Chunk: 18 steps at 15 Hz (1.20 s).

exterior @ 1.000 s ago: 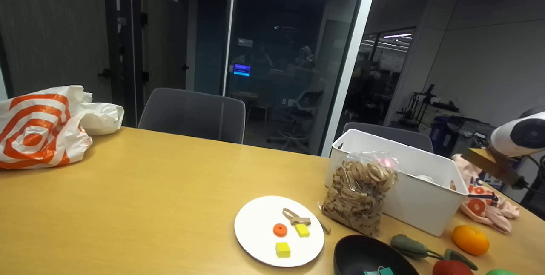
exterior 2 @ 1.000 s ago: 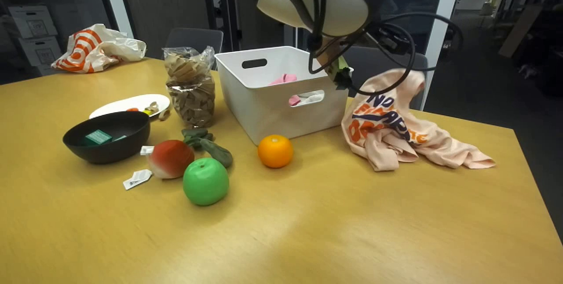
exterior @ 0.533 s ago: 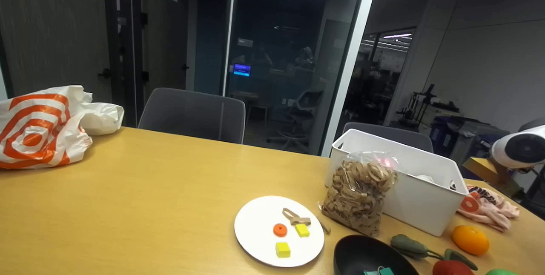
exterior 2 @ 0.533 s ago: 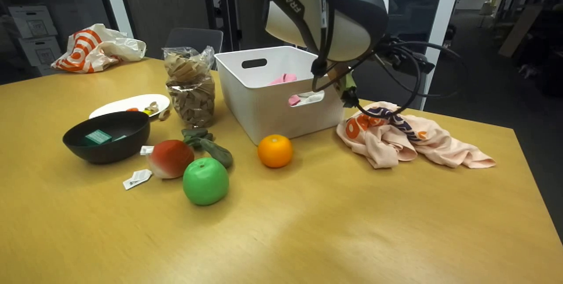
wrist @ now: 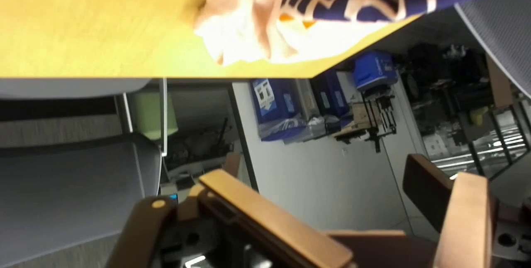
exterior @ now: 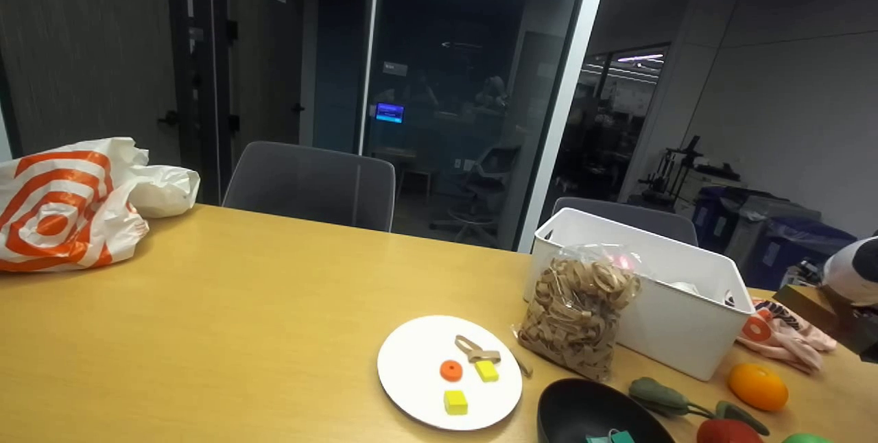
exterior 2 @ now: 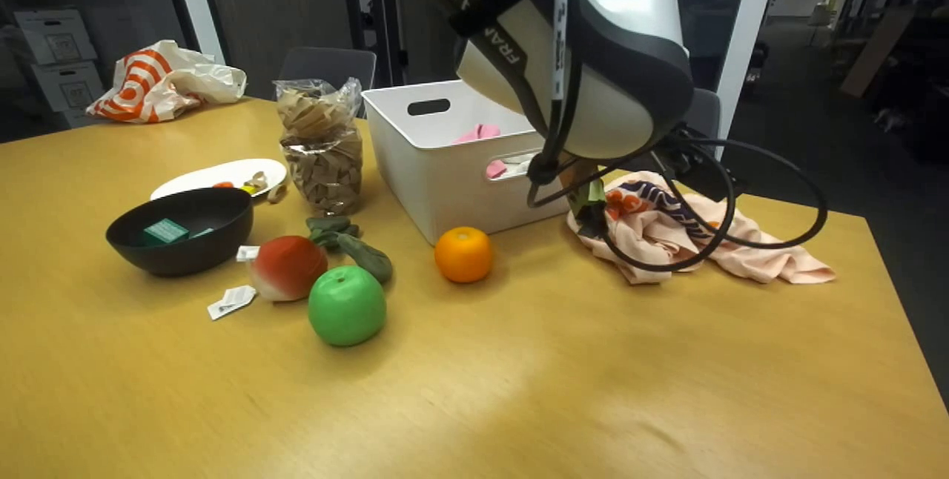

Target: Remove the peach shirt from the basket, then unfold it

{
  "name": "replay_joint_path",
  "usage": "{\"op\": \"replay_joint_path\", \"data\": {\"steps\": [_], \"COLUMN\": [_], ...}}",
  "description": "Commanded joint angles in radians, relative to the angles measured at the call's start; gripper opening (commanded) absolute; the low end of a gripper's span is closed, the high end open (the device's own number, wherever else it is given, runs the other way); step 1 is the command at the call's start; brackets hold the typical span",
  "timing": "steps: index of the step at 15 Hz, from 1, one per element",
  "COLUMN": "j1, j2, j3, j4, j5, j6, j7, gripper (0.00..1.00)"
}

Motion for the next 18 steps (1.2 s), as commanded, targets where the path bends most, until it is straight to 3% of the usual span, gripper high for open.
{"op": "replay_joint_path", "data": {"steps": [1,6,7,11,13,14,18], "j1": [-0.044,-0.051,-0.13,-0.179,-0.176,-0.201,-0.078], "j2": [0.024,0.079,0.061,0.03,0.0,-0.005,-0.002], "j3": [-0.021,-0.05,0.041,0.103,0.114,0.145,0.01], "j4": [0.009,-0.052,-0.097,-0.276,-0.303,-0.239,-0.077], "j5": [0.191,0.456,0.515,0.762,0.905,0.845,0.801], "j6": [0.211,0.319,0.328,0.434,0.402,0.348,0.306], "j7": [-0.13,-0.371,-0.473,-0.748,-0.882,-0.812,-0.745], "gripper": [1.0,1.0,1.0,1.0,1.0,1.0,1.0]}}
